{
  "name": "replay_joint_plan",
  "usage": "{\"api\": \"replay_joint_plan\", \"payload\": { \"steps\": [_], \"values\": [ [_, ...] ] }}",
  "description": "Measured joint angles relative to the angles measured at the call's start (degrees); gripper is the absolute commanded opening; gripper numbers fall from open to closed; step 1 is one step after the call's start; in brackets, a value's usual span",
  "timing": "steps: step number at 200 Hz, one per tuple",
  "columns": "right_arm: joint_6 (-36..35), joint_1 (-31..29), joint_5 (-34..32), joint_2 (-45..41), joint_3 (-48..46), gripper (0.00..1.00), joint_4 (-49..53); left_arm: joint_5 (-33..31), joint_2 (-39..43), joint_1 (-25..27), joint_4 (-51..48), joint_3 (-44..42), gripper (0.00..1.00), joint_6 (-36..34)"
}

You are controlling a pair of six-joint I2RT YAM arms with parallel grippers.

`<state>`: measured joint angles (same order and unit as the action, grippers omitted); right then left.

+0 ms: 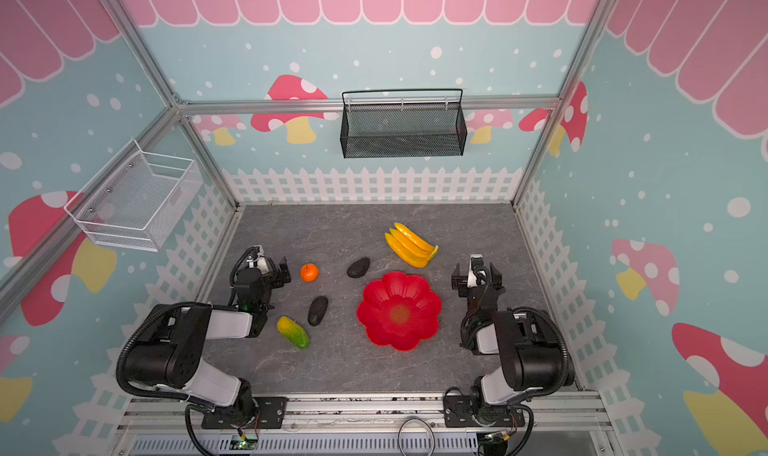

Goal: Place and organize the fake fruits in the fruit bowl
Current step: 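Grasp the yellow banana bunch stem with the right gripper while the left arm advances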

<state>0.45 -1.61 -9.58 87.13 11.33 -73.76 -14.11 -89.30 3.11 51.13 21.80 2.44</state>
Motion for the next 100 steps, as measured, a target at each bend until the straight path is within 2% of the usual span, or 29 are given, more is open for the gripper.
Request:
{"api": "replay_joint_plan", "payload": {
  "steps": [100],
  "values": [
    [0.00,0.00,0.02,0.00,0.00,0.98,0.00,0.70,0.00,-0.02,-0.07,0.00,1.00,0.15]
  ]
}}
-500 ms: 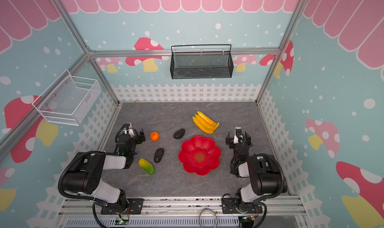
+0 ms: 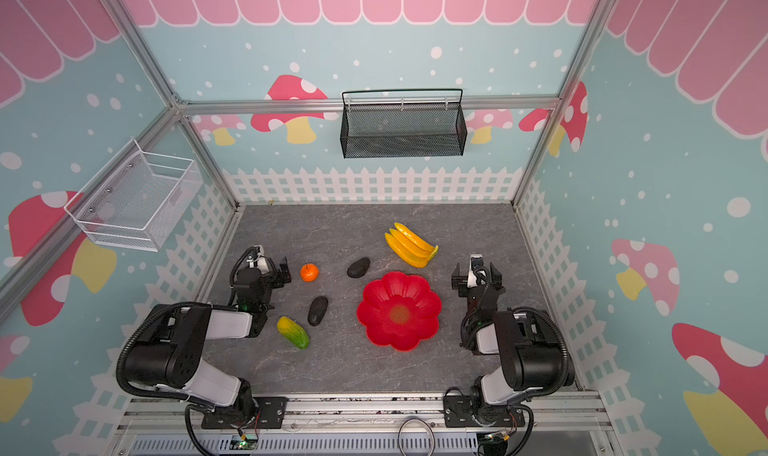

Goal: Place and organize the fake fruits in the fruit bowl
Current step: 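Grasp the yellow banana bunch stem with the right gripper while the left arm advances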

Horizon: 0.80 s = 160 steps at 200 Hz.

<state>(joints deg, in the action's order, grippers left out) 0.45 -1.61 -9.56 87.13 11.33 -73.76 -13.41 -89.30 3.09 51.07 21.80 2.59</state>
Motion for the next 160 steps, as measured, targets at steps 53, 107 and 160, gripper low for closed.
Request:
{"api": "replay_joint_plan", "payload": {
  "steps": [53,107,160],
  "values": [
    [-0.17,-0.66,-1.57,-2.03,-1.51,0.98,-0.39,-0.48,1.31,0.11,0.20,-0.63,0.99,0.00],
    [9.84,-3.78,-0.31,-29.75,13.11,0.97,38.14,-9.57,24.37,8.39,-21.73,7.85,0.99,2.51],
    [22.69,-5.42,15.30,-20.96,32.52,0.92,65.66,13.88,21.22,25.22,-49.72,29.97,0.99,8.33]
  ]
}}
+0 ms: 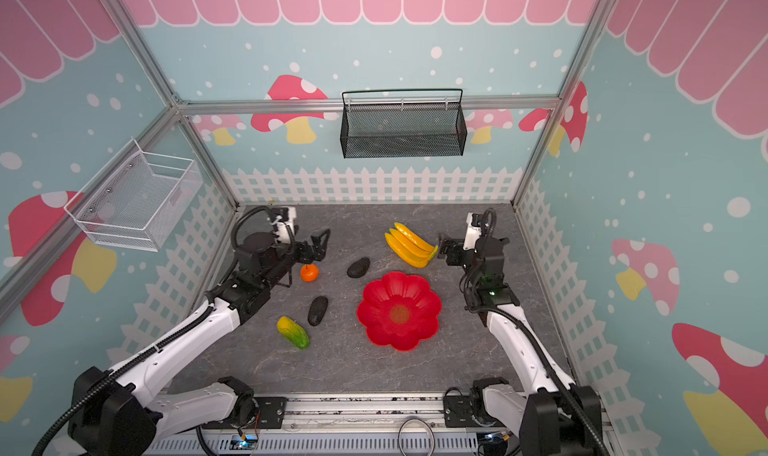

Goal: Place and organize the fake fruits in the fruit bowl
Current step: 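Grasp the yellow banana bunch stem with the right gripper while the left arm advances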

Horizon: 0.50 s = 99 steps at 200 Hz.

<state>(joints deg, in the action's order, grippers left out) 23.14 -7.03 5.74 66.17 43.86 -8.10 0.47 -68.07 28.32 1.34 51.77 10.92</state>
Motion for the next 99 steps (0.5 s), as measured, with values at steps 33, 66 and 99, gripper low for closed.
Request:
{"api": "replay_joint_plan", "payload": {
  "steps": [33,66,99],
  "values": [
    [4.48,-0.37,4.35,9.20,2.36,0.86,6.78,6.56,0.09,11.37,-12.50,0.46,0.99,-0.79],
    [7.56,-0.96,4.87,17.57,5.79,0.79,8.76,5.27,4.46,17.03,-15.04,-6.32,0.99,-0.81],
    [9.66,-1.64,4.76,23.43,9.86,0.65,8.26,3.17,8.07,18.34,-13.18,-11.23,0.99,0.68]
  ]
}}
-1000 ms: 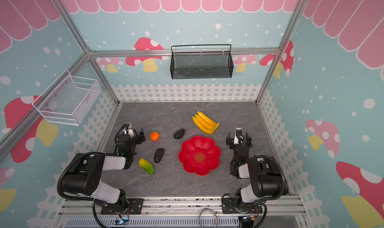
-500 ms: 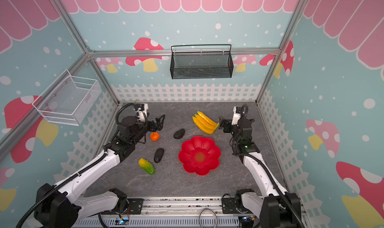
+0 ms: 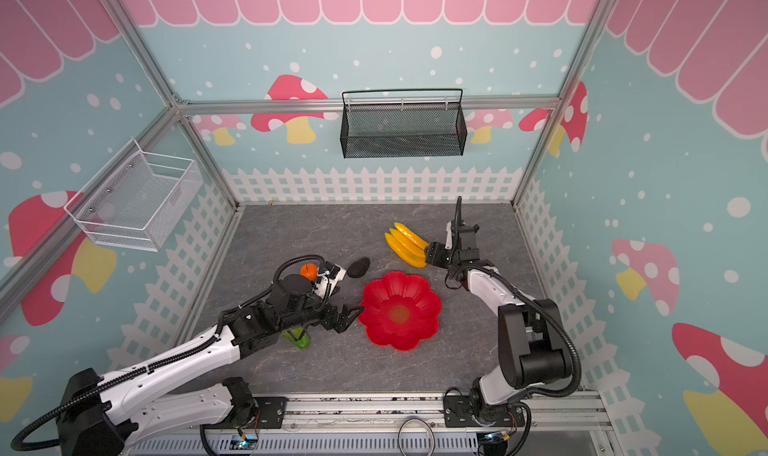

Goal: Place and organize the fake fruits in the fruit bowl
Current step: 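Carry the banana bunch with the right gripper and lower it into the red bowl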

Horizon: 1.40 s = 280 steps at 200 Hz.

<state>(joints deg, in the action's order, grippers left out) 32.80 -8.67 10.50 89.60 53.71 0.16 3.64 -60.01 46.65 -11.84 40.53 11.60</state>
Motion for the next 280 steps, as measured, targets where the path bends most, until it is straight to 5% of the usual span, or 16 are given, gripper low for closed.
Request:
{"api": "replay_joint_plan", "payload": {
  "steps": [156,213,280],
  "values": [
    [6.21,-2.60,-5.46,12.13,5.40,0.36,-2.05,-3.23,5.77,0.98,3.72,-4.63,0.99,1.53],
    [9.64,-2.62,-6.27,15.02,6.27,0.11,-4.76,-5.79,10.21,1.01,3.50,-5.42,0.99,1.66],
    [14.40,-2.99,-6.05,14.16,6.84,0.06,-10.95,-10.47,12.92,1.05,-1.70,-6.49,0.99,3.13]
  ]
}}
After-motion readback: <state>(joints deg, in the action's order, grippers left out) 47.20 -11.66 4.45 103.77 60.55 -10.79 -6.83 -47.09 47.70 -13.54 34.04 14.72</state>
